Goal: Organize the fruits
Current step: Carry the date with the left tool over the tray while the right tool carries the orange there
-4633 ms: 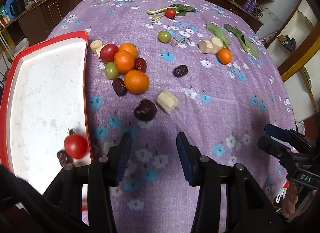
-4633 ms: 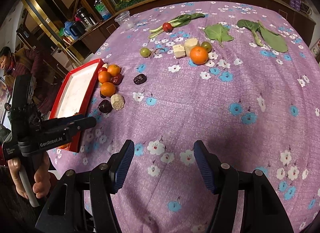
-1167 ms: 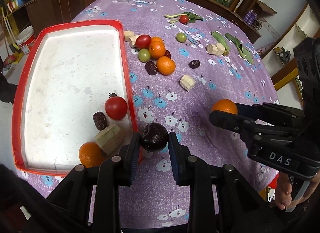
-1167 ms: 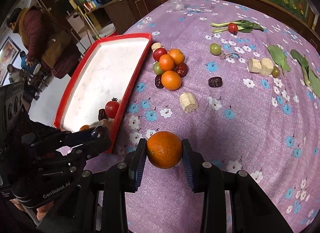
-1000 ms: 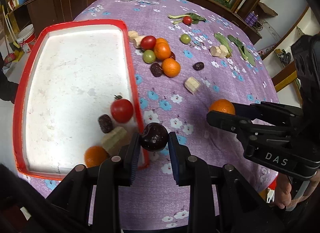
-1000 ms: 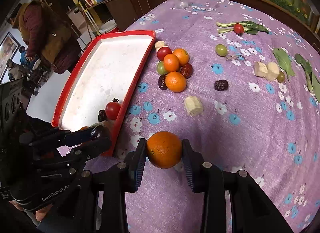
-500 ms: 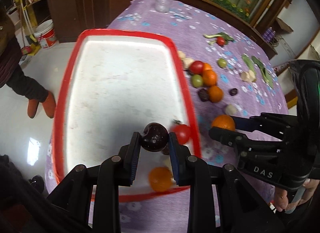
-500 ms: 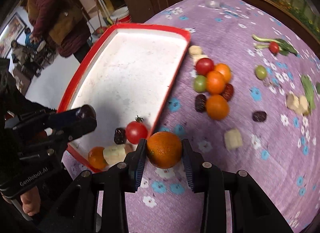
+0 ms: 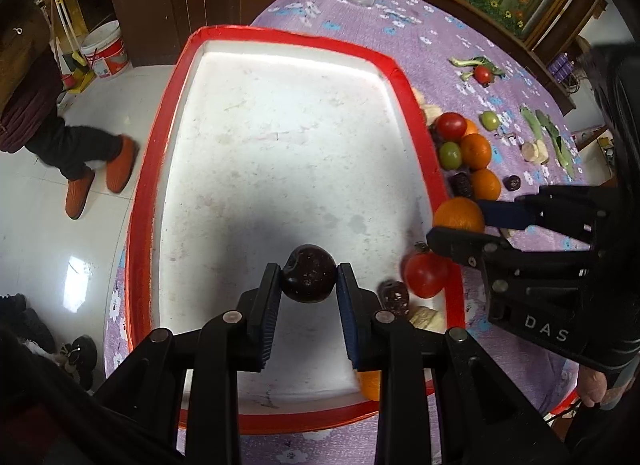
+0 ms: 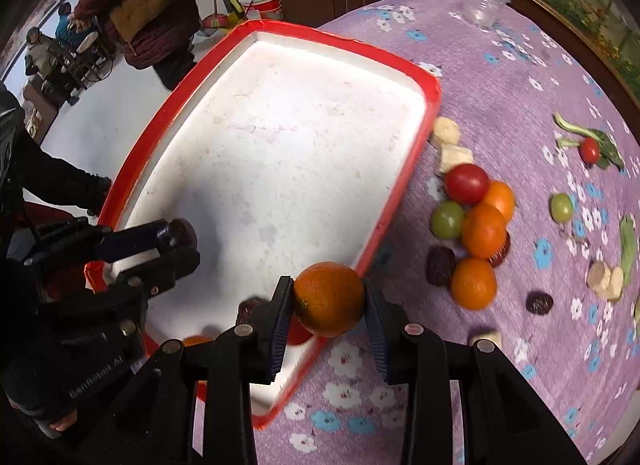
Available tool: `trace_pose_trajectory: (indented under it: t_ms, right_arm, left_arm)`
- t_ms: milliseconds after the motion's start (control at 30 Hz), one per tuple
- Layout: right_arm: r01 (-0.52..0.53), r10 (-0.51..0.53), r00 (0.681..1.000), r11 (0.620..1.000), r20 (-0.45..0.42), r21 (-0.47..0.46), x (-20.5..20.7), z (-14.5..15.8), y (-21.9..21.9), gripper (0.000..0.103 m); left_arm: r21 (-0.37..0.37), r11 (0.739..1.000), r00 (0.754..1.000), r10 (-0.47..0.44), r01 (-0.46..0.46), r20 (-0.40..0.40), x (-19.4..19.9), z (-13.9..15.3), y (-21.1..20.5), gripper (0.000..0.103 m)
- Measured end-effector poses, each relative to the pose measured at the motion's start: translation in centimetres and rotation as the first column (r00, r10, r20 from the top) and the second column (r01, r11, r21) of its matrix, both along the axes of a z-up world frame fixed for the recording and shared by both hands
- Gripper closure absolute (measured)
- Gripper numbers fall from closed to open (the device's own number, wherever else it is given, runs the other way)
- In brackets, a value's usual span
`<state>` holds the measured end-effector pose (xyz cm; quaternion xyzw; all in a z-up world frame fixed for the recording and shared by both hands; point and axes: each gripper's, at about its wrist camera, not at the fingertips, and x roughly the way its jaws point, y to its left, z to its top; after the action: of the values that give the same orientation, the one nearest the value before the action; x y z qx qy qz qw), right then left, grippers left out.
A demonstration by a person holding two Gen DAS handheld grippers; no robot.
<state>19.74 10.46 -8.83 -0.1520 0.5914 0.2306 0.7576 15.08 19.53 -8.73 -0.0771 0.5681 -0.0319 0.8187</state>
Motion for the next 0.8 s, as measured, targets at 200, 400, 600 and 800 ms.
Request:
trace_pose_trajectory:
  t_ms: [200, 400, 600, 800]
  right_arm:
    - [-0.011, 0.011, 1.000, 1.000, 0.001, -0.016, 0.9, -0.3, 1.3, 0.068]
    - [-0.006, 0.006, 1.000, 1.000, 0.002, -0.016, 2.6, -0.4, 1.9, 0.068]
    - [-0.022, 0.022, 1.000, 1.000, -0.019, -0.018, 2.7, -1.4, 2.3, 0.068]
    - [-0.042, 0.041, 0.999, 0.998, -0.029, -0.042, 2.2, -2.8, 2.6, 0.067]
  left_arm:
    - [0.013, 1.000, 0.999, -0.011, 0.012, -0.030, 0.5, -0.5, -0.1, 0.078]
    - [0.019, 0.999, 0.999, -0.034, 0.035, -0.042, 0.7, -0.3, -0.4, 0.078]
    - [0.025, 0.999, 0.998, -0.036, 0.037, -0.058, 0.4, -0.7, -0.6, 0.078]
    - [0.035, 0.999, 0.997, -0.036, 0.039, -0.074, 0.1, -1.3, -0.9, 0.078]
